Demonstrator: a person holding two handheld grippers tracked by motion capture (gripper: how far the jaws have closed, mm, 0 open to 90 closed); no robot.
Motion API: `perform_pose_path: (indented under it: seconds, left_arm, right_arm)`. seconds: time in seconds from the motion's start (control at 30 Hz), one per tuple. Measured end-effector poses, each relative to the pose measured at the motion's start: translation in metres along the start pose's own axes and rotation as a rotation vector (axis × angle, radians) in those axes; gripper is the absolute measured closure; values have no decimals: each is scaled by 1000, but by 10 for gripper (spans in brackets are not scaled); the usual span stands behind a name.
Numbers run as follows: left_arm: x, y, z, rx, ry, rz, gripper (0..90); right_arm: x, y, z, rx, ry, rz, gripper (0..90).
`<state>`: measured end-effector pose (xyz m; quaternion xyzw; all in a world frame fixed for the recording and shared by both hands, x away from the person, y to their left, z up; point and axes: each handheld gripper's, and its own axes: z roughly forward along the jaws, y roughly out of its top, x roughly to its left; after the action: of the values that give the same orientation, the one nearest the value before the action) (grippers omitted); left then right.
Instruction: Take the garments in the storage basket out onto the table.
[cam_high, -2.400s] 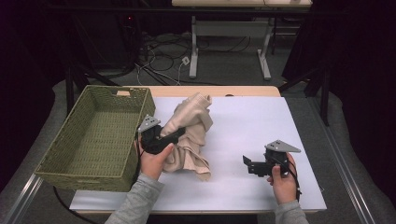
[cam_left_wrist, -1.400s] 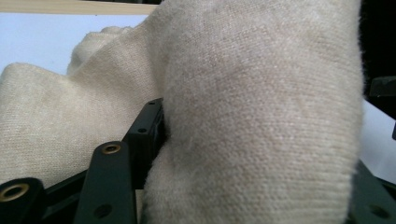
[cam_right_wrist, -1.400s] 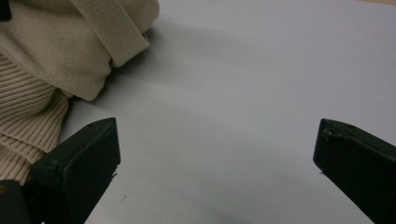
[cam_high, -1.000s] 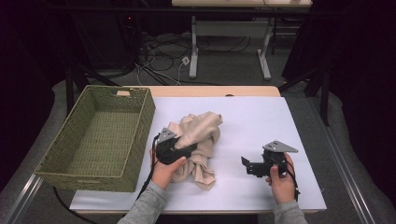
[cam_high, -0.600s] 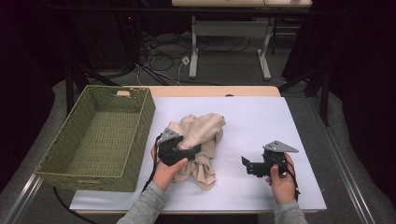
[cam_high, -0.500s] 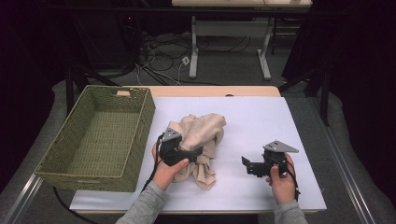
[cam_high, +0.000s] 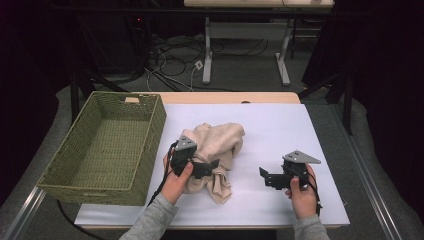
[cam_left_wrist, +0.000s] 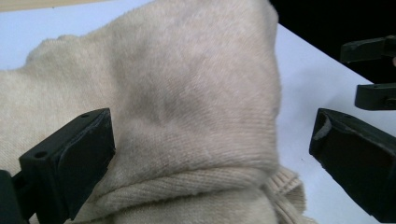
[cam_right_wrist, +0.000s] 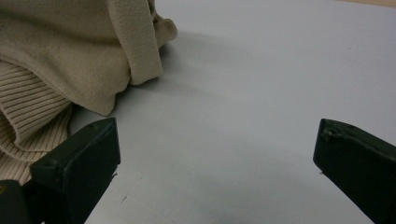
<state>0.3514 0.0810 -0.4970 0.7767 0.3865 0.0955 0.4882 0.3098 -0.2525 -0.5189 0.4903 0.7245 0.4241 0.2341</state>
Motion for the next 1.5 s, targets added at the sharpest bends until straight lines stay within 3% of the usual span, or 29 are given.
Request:
perform_pose_path:
  seconds: [0.37, 0.7, 0.9, 1.1, 1.5]
  left_arm:
    - [-5, 17, -26, -22, -5, 39, 3]
    - [-2, 25, -62, -44, -2, 63, 4]
    - [12, 25, -88, -71, 10, 38, 7]
    - [29, 23, -112, -122, 68, 1, 7]
    - [61, 11, -150, -181, 133, -75, 15]
  right_arm:
    - [0, 1, -2, -7, -4, 0, 4]
    - [0, 1, -3, -5, -9, 2, 4]
    - [0, 1, -3, -7, -9, 3, 4]
    - [0, 1, -2, -5, -7, 1, 4]
    - [0, 1, -2, -9, -8, -2, 4]
